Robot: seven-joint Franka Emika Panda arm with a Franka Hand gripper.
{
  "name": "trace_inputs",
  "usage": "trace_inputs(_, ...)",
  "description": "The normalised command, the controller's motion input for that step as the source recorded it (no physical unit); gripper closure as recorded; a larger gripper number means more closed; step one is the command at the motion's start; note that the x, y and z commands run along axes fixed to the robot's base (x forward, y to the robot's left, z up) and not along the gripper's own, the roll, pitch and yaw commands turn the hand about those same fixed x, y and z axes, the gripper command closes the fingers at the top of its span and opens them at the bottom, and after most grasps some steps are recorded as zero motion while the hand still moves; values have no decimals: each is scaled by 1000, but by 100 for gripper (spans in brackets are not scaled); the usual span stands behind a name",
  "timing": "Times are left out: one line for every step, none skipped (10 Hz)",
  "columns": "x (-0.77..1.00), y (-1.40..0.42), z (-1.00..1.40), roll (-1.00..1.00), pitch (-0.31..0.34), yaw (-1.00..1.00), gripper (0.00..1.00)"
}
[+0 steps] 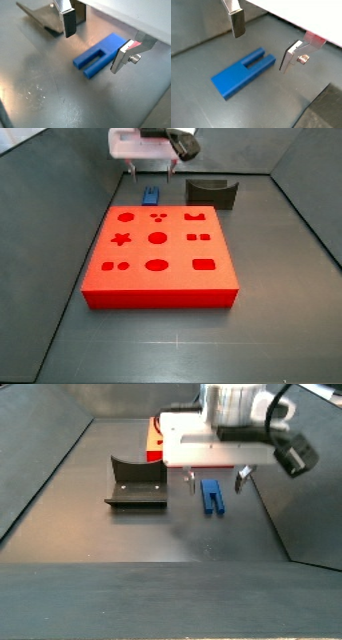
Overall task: Pick up the square-circle object. Move up. Rotate the square-circle object. Place the square-circle object on the fixture. Regrasp the square-circle object. Move to above the board. Insert the square-circle object.
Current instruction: Rotate the square-circle object.
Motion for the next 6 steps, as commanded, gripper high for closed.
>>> trace_inputs(-14,9,1000,48,81,-18,0)
trace_inputs(-21,9,1000,67,83,-18,0)
trace_inputs(-26,5,977,80,80,-14,0)
trace_inputs(-27,5,878,88,80,-10,0)
trace_inputs(-27,2,684,102,84,-3,0)
trace_inputs(0,0,0,0,0,1000,0)
